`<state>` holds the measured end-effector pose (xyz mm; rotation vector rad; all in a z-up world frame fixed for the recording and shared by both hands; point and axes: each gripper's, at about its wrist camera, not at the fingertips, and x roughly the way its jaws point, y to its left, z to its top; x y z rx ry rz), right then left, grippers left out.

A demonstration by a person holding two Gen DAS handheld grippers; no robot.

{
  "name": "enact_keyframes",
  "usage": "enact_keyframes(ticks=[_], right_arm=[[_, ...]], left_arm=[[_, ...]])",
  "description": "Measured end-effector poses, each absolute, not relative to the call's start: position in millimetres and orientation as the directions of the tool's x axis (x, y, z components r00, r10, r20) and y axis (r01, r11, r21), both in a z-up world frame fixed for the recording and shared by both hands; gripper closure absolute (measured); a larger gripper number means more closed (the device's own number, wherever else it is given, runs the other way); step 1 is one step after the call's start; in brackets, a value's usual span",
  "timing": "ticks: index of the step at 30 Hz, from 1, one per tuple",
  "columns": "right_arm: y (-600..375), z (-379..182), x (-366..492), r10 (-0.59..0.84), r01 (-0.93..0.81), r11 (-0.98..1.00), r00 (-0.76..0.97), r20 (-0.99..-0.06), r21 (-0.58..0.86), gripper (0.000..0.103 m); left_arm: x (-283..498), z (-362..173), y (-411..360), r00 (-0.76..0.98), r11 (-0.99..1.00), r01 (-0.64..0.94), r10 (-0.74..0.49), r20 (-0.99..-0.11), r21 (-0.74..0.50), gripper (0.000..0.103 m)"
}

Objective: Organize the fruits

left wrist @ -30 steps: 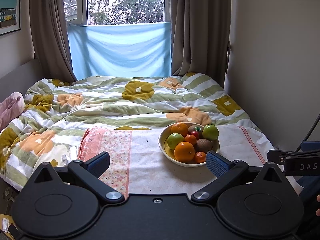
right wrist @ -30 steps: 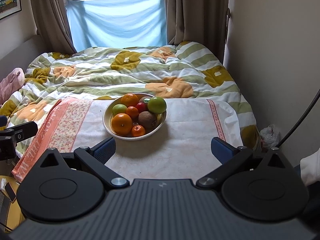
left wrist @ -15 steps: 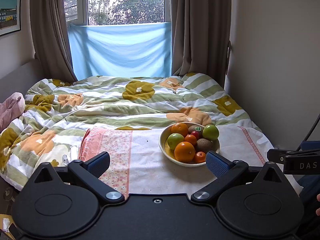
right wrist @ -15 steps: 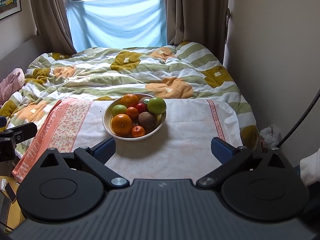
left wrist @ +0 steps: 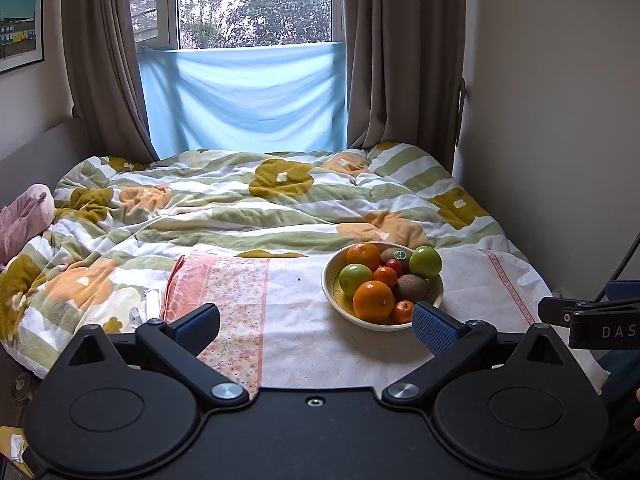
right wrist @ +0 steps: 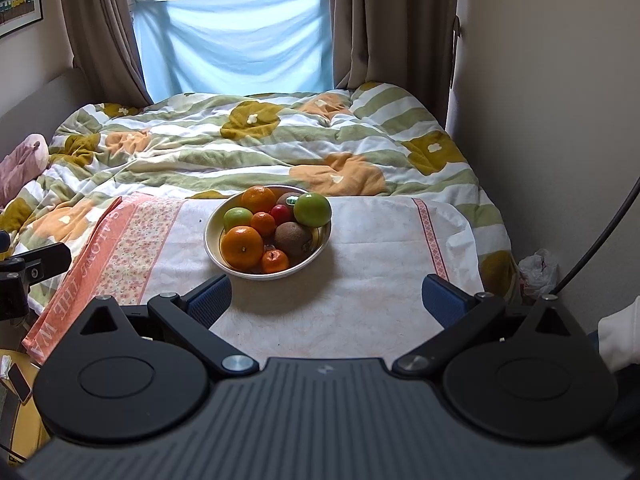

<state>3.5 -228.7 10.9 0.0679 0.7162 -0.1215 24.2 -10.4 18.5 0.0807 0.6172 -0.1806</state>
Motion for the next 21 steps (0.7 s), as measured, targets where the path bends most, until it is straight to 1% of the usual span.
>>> enact_keyframes(ticks=[7, 12, 21], right_arm=[[-229.8, 10.0, 2.7, -0.088, 0.136, 0.99, 0.746, -0.66, 0.021, 0.0], [-229.2, 8.5, 2.5, -0.088, 0.135, 0.991, 0.745, -0.662, 0.02, 0.0], [-229.0, 8.2, 2.5, -0.088, 0.136, 0.99, 0.744, -0.663, 0.021, 0.0]], left_arm=[[20.3, 20.8, -12.3, 0.816, 0.98, 0.197, -0.142, -0.561, 0.039, 0.0], [19.3, 17.5, -15.5, 0.82, 0.981, 0.171, -0.09, -0.565, 0.093, 0.0], [21.4, 15.4, -9.3, 0.811, 0.983, 0.177, -0.118, -0.573, 0.047, 0.0]])
